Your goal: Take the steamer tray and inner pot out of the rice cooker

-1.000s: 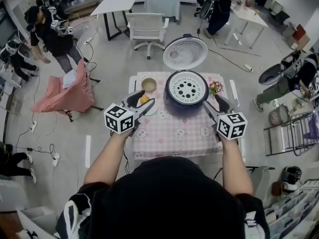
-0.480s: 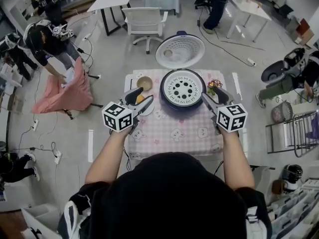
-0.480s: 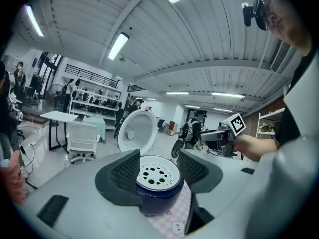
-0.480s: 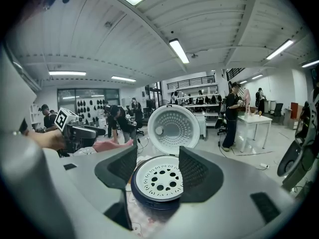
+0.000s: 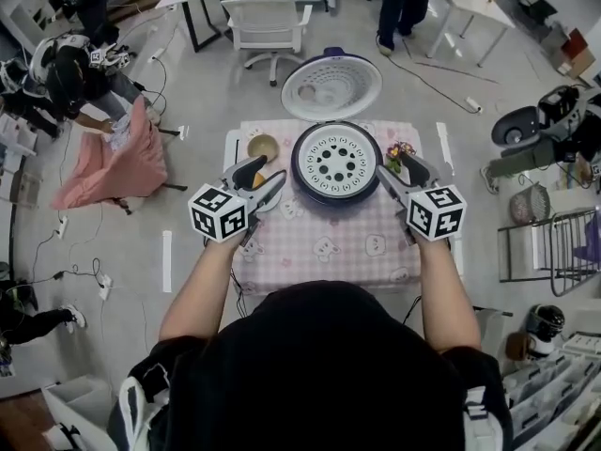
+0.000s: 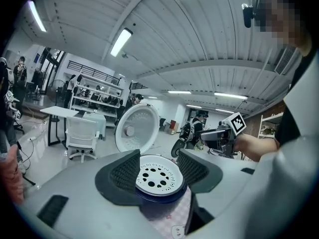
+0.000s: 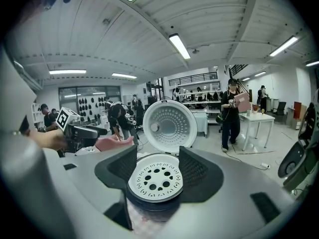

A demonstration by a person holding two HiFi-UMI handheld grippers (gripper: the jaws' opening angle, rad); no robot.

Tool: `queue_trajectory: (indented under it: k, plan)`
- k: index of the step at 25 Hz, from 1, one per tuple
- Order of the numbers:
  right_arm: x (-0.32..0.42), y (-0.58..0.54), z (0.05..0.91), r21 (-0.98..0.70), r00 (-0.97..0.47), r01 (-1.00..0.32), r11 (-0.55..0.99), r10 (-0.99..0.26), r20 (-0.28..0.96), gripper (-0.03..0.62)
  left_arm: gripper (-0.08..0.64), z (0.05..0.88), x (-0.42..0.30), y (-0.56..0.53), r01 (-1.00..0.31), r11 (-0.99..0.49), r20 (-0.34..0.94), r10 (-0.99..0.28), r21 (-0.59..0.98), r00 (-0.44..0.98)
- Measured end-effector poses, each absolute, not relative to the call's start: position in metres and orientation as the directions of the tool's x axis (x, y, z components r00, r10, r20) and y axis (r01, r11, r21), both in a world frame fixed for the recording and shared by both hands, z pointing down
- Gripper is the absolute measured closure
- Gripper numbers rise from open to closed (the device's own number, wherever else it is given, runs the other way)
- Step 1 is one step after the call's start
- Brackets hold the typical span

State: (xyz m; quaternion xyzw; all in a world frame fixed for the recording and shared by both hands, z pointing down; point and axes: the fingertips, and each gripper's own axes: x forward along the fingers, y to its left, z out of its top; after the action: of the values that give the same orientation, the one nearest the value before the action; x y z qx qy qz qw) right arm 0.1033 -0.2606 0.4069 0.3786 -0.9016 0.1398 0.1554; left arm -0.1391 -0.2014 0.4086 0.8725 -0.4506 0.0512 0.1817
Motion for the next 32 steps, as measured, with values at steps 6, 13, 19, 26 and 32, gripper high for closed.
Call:
queue_trajectory:
  k: [6,13,19,26,32]
  plan:
    - [0.096,-0.270,0.422,-0.090,-0.676,-0.684,0.724,-0.583,0.451,0.318,0.310,0.419,-0.135,-0.207,-0.804,-0.524,0.263,-0.763,0.281,0.590]
    - [0.079,-0.271,0.453,-0.082,-0.688,-0.608,0.790,-0.472,0.552,0.307,0.310,0.429,-0.133,-0.201,-0.807,-0.511,0.279,-0.762,0.296,0.584]
    - [0.060,-0.270,0.479,-0.090,-0.689,-0.540,0.837,-0.379,0.617,0.301,0.310,0.440,-0.133,-0.195,-0.809,-0.500,0.290,-0.761,0.308,0.581]
    - [0.025,-0.262,0.510,-0.107,-0.687,-0.438,0.893,-0.255,0.681,0.302,0.310,0.451,-0.142,-0.193,-0.813,-0.481,0.296,-0.765,0.328,0.572]
    - [-0.004,-0.242,0.549,-0.173,-0.650,-0.303,0.937,-0.070,0.757,0.304,0.310,0.468,-0.145,-0.187,-0.807,-0.476,0.319,-0.749,0.349,0.580]
